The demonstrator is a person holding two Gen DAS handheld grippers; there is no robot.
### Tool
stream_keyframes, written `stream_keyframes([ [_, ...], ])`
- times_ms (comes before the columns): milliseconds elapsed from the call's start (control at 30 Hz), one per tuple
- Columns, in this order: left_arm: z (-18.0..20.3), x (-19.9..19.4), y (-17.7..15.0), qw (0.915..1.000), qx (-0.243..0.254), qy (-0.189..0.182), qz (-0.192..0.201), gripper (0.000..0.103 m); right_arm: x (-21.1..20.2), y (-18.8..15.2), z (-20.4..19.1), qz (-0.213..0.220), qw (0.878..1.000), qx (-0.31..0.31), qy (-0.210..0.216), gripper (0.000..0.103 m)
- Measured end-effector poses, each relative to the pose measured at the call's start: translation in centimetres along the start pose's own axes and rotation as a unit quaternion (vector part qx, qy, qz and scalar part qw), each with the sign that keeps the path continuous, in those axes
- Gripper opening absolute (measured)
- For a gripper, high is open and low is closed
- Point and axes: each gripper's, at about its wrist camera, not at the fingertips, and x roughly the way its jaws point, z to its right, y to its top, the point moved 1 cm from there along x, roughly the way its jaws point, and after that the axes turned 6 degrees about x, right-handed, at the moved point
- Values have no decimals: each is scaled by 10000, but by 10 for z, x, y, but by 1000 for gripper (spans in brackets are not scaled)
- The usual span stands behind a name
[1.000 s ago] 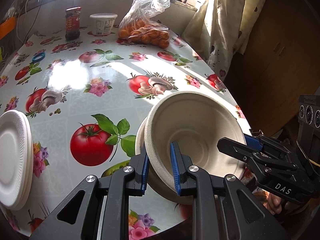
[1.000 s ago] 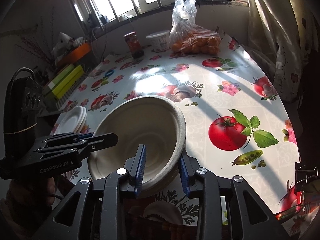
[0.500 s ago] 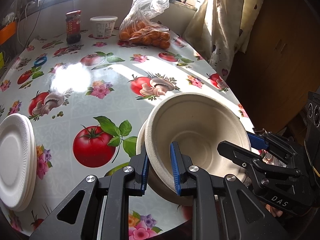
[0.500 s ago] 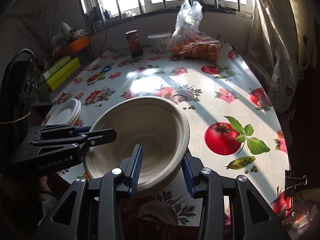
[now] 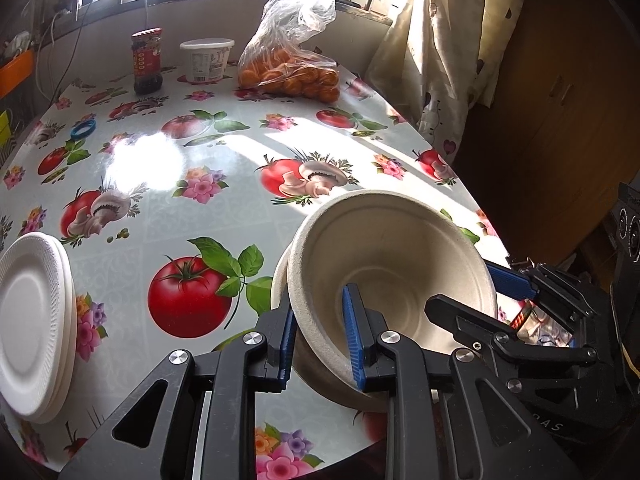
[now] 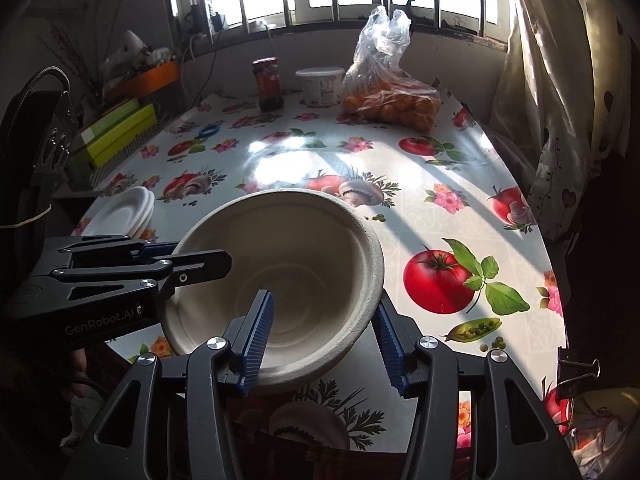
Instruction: Organize plates and bowls
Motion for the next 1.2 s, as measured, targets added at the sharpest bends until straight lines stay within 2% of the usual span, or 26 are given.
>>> stream_keyframes([
  [100,0,0,0,10000,12,18,-6,29,1,-1,0,16,10000,-8,-67,53],
  [400,3,-2,-1,9995,163,252,76,29,2,-1,4,10,9999,54,-105,60],
  [467,5,-2,-1,9995,212,241,69,36,2,-2,5,2,9999,101,-78,61],
  [500,6,-2,-1,9995,224,224,76,45,2,-2,5,3,9999,108,-79,62],
  [533,7,-2,-1,9993,252,266,91,49,2,-2,6,0,9999,113,-82,62],
  [600,9,-2,-1,9987,330,377,102,49,3,-3,7,-8,9999,140,-71,63],
  [900,11,-6,1,9983,406,372,180,50,2,-4,9,-8,9997,229,-16,63],
  [1067,13,-6,0,9965,537,598,219,50,1,-5,10,-1,9996,287,17,63],
  [1167,17,-7,-1,9927,728,916,288,50,1,-5,11,1,9995,310,24,63],
  [1200,18,-7,-2,9928,756,878,285,50,1,-5,12,5,9994,331,35,63],
])
